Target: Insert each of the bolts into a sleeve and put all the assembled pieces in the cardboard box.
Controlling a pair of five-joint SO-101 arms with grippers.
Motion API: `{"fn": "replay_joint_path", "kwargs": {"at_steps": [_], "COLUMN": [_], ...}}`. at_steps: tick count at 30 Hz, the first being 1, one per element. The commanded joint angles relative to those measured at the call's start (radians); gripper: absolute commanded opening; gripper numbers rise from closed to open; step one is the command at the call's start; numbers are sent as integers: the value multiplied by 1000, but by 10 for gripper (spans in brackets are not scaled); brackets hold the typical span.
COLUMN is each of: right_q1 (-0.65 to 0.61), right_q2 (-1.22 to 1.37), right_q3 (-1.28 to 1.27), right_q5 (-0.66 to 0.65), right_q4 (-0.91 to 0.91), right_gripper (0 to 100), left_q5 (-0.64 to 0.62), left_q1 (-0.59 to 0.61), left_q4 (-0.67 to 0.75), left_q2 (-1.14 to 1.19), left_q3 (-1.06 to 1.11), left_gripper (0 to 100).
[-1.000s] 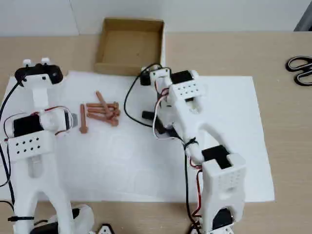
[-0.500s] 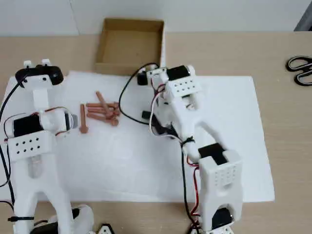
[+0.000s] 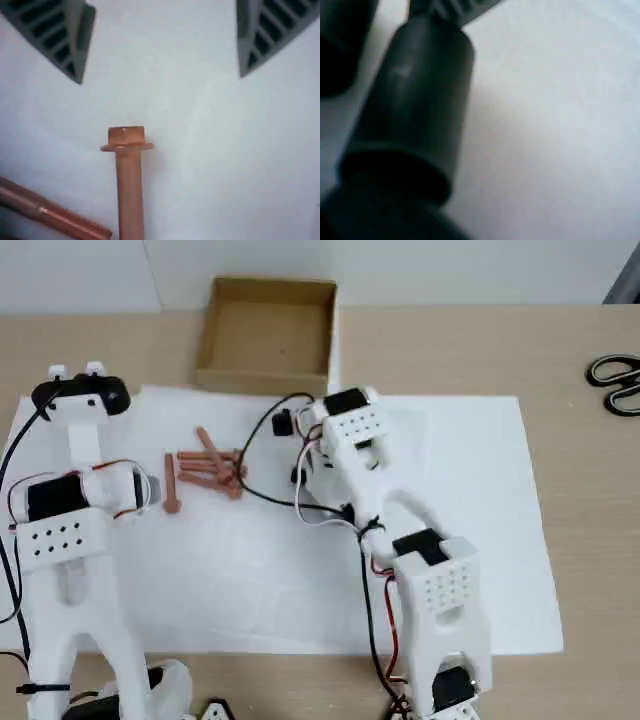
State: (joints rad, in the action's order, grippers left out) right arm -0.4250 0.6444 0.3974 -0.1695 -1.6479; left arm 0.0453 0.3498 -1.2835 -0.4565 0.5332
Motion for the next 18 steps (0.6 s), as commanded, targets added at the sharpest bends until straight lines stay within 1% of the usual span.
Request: {"fn": "replay_joint_path", "kwargs": {"at_steps": [1, 3, 4, 9, 16, 18], "right_q1": [5, 10, 15, 41, 67, 70], "right_q2": [15, 21, 22, 22, 12, -18], "right_q3": [6, 6, 6, 6, 11, 25], "right_q5": [9, 9, 9, 9, -2, -2], "right_q4": [18, 18, 19, 38, 28, -5], "right_gripper": [197, 184, 161, 9, 6, 6], "left_q5": [6, 6, 6, 6, 6, 6], "left_q1": [0, 0, 0, 0, 0, 0], "left_q4": [-2, -2, -2, 0, 2, 0], "left_q2": [0, 0, 0, 0, 0, 0], "left_q3": [-44, -44, -44, -44, -44, -44], "left_gripper": [189, 189, 189, 189, 189, 189]}}
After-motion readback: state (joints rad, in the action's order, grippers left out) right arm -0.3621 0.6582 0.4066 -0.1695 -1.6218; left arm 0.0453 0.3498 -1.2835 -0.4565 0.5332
